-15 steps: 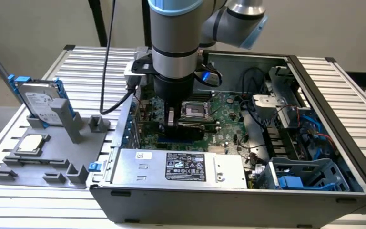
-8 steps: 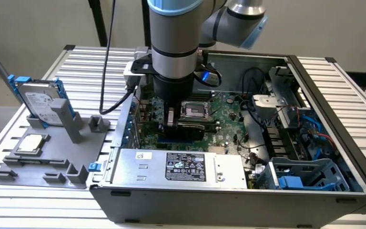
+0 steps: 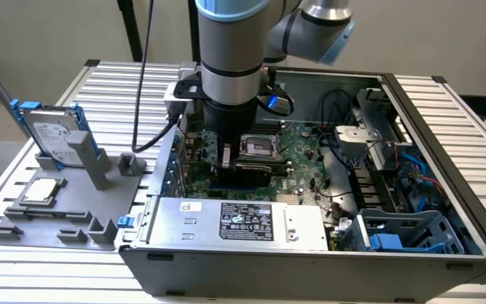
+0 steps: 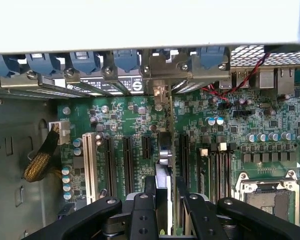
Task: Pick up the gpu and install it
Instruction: 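Insert the gpu into the slot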
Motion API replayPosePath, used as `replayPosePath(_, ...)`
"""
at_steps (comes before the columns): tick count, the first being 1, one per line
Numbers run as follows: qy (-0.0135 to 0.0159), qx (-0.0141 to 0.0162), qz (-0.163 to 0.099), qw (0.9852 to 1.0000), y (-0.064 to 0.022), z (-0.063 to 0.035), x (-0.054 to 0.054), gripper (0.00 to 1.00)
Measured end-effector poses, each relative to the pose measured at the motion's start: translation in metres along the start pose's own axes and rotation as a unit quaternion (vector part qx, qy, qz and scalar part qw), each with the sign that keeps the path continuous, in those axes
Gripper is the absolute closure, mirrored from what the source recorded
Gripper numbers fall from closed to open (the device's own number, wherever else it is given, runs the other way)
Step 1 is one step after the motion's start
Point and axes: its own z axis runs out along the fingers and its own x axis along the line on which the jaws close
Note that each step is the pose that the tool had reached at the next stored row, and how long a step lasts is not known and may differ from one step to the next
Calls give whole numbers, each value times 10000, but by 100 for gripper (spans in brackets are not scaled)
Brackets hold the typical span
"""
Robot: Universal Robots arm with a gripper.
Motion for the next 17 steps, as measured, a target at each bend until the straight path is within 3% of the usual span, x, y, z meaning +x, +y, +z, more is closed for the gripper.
replayPosePath(17, -1, 1, -1, 10000, -2, 37, 3, 74)
